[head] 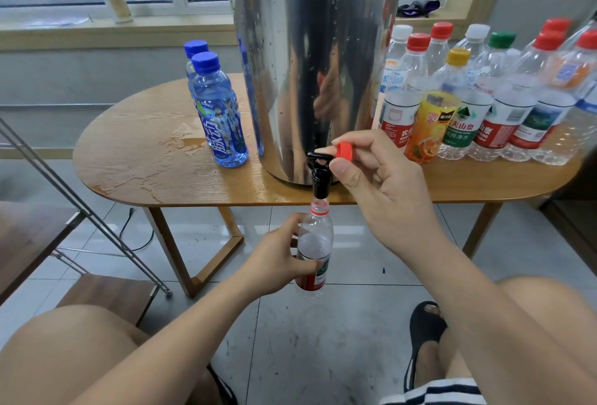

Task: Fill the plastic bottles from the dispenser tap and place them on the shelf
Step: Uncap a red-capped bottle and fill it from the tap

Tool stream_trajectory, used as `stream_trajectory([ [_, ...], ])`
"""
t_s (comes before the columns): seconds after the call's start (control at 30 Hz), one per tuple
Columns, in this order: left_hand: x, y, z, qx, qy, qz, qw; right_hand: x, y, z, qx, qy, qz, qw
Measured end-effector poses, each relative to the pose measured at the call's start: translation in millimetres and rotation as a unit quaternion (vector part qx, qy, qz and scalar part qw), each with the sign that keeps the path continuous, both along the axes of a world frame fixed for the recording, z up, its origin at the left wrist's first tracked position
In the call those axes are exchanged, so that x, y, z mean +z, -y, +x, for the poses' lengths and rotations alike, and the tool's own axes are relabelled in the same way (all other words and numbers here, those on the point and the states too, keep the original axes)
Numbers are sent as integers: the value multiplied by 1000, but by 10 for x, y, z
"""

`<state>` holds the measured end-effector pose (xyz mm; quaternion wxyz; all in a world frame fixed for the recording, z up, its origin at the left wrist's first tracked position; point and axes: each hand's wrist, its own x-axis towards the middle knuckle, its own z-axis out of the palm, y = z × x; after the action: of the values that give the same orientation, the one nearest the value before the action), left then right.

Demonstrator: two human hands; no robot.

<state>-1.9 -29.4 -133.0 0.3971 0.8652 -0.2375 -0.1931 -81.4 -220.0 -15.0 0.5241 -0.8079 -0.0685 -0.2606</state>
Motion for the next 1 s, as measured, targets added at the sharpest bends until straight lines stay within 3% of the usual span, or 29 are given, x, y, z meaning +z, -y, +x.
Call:
stream_trajectory([
  [1.0, -39, 3, 32, 2, -5, -9, 1000, -20, 14, 10, -6, 6, -15, 1000],
])
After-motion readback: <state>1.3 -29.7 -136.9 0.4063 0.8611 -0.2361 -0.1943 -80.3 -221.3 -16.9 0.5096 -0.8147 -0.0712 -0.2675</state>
